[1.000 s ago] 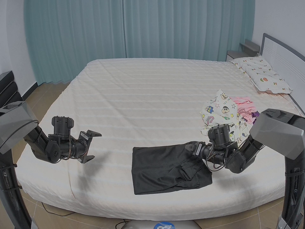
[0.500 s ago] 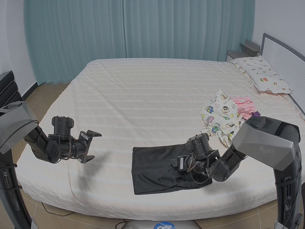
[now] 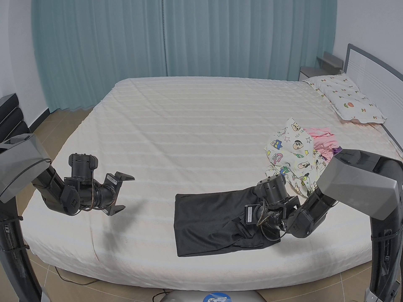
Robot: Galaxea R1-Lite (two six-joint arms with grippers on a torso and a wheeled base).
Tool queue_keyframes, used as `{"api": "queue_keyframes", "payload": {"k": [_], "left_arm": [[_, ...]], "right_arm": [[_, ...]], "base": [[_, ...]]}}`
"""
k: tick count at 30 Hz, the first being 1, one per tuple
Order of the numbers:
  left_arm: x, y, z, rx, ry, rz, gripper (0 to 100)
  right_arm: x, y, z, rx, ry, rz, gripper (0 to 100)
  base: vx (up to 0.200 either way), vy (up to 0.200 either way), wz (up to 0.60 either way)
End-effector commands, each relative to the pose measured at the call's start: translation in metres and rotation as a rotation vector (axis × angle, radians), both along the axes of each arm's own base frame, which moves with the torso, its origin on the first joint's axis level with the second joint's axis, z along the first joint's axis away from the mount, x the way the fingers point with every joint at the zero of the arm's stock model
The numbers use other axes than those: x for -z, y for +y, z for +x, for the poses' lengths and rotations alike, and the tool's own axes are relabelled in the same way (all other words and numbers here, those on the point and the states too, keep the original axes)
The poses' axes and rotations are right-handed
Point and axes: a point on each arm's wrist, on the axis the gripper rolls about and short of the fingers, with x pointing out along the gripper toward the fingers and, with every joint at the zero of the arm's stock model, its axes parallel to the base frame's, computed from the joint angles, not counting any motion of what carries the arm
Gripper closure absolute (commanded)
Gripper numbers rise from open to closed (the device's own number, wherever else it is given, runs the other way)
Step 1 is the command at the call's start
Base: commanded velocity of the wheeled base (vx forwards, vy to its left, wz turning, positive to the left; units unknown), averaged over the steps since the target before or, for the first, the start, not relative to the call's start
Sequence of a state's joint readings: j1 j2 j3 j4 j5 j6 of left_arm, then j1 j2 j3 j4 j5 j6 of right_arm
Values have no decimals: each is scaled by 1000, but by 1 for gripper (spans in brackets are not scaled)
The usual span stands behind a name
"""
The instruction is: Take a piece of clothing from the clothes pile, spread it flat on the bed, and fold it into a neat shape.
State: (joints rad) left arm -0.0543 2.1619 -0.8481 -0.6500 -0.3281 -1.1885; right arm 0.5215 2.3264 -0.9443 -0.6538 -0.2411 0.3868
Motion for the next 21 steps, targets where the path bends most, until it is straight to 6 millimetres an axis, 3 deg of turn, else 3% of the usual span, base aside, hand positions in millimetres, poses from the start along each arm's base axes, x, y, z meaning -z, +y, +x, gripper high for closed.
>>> {"api": "queue_keyframes", "payload": {"k": [1,5,9,10,15,21], "left_arm": [[1,0,0,1,2,0,0],[1,0,0,1,2,0,0],[1,0,0,1,2,0,0],[1,0,0,0,3,-1,0],[1,0,-1,1,4,0,0],[1,0,0,0,4,1,0]], "right_arm": [[-19,-18,-9,35,-7,31,100],[-28,-42,-21,54,28,67,100],[-30,-43,-19,46,39,117,100],[-30,-41,-18,46,39,127,0],[-27,-11,-6,8,24,168,0],[1,17,14,44,51,81,0]], "base": [[0,0,0],[0,0,0],[0,0,0],[0,0,0],[0,0,0],[0,0,0]]}}
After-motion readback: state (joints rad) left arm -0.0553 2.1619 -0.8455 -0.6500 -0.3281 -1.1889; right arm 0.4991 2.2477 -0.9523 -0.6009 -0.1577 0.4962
